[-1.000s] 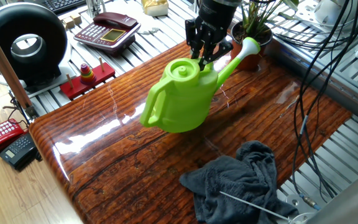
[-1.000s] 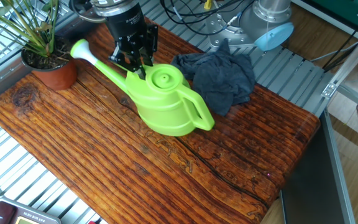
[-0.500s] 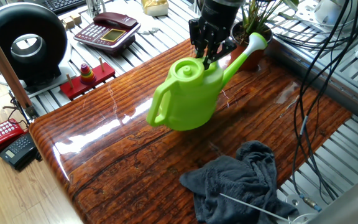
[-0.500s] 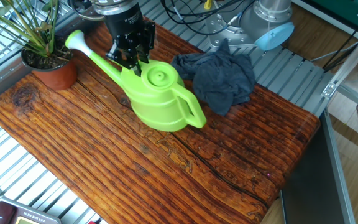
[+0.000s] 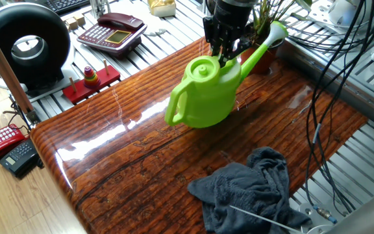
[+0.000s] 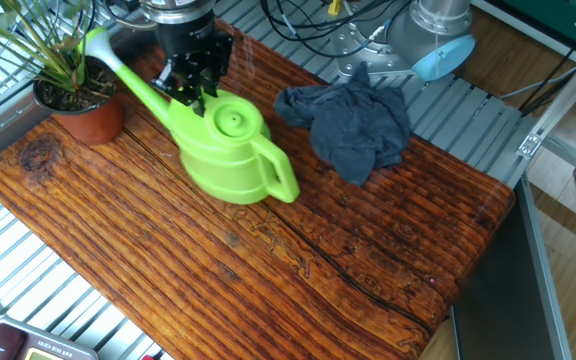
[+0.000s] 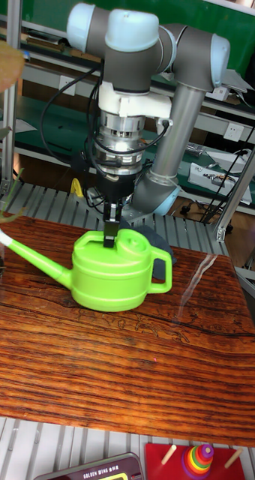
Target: Water the plant
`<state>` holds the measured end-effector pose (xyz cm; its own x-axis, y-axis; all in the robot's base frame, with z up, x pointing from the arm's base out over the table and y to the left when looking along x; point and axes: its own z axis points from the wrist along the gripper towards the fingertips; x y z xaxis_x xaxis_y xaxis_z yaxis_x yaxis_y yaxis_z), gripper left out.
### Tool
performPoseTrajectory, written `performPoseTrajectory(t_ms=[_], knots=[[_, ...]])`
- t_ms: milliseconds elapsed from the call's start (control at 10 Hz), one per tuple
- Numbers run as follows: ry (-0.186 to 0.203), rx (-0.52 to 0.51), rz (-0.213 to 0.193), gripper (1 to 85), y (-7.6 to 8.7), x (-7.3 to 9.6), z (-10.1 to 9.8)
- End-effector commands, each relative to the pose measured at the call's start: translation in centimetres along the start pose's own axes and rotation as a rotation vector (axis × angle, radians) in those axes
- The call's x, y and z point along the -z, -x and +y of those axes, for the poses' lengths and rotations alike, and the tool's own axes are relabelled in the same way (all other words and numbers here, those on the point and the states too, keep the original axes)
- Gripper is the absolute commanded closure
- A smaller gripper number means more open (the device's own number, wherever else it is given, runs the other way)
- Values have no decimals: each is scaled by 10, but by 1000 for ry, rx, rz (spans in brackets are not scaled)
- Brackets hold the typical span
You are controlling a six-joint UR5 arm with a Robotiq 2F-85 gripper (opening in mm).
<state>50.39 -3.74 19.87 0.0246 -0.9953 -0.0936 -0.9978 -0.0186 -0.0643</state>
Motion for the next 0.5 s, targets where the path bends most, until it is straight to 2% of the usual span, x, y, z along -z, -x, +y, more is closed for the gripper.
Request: performPoseTrajectory(t_ms=[0, 100, 200, 300, 400], knots=[[-109, 14, -2, 847, 0, 3, -28], [-146, 6, -12, 847, 3, 4, -38], [-160, 6, -13, 847, 3, 5, -41], [-153, -3, -2, 847, 0, 5, -40], [-127, -35, 9, 847, -3, 4, -33]])
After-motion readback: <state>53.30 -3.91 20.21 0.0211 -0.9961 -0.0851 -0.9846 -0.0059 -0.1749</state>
